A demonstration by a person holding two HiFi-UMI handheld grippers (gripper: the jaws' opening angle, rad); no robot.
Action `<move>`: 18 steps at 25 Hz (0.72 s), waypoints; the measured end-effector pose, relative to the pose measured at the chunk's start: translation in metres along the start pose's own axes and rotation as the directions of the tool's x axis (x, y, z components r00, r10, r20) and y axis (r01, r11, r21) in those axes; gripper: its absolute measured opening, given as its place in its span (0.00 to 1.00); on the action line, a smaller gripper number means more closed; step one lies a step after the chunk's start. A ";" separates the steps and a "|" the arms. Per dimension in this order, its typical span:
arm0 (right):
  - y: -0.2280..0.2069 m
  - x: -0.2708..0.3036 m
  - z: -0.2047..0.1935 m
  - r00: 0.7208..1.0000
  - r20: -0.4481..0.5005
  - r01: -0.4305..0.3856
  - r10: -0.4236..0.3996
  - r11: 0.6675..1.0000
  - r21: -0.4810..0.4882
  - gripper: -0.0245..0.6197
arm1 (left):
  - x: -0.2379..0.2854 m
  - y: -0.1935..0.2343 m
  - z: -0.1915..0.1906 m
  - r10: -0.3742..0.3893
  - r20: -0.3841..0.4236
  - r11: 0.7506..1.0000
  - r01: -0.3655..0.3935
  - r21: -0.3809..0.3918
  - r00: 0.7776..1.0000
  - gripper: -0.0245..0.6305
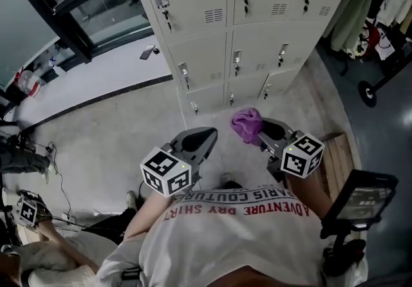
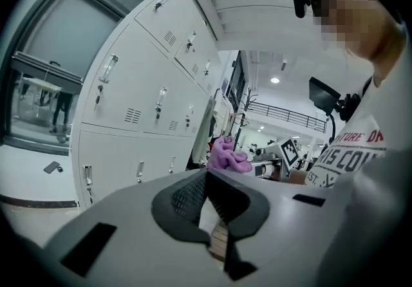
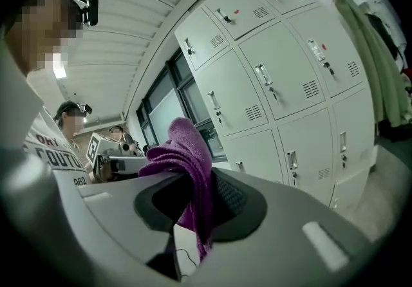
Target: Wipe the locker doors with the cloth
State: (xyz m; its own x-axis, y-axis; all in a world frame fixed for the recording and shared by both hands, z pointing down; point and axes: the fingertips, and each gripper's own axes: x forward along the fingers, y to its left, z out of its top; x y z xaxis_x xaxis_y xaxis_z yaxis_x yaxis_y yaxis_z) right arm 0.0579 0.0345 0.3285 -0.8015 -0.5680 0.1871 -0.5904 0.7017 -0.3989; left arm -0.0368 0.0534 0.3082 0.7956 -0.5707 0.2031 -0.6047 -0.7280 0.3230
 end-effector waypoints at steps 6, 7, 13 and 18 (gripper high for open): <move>0.041 -0.037 -0.006 0.999 0.034 0.015 -0.015 1.000 0.014 0.16 | -0.025 -0.042 -0.006 0.004 -0.009 1.000 -0.004 0.031 1.000 0.04; 0.048 -0.046 -0.005 0.999 0.042 0.008 -0.008 1.000 0.006 0.16 | -0.028 -0.052 -0.005 0.013 -0.003 0.999 -0.013 0.039 1.000 0.04; 0.082 -0.114 -0.020 0.996 0.066 -0.049 0.051 0.998 -0.035 0.16 | -0.040 -0.131 -0.015 0.045 0.048 0.998 -0.046 0.038 0.998 0.04; 0.105 -0.206 -0.046 0.993 0.072 -0.087 0.093 0.993 -0.081 0.16 | -0.041 -0.230 -0.051 0.071 0.096 0.996 -0.076 0.052 0.993 0.04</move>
State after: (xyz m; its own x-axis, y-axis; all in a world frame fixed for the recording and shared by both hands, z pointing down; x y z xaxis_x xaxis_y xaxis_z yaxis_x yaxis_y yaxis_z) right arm 0.1567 0.2454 0.2891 -0.8441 -0.5295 0.0839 -0.5238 0.7813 -0.3394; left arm 0.0712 0.2639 0.2725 0.7438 -0.6545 0.1355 -0.6643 -0.7014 0.2583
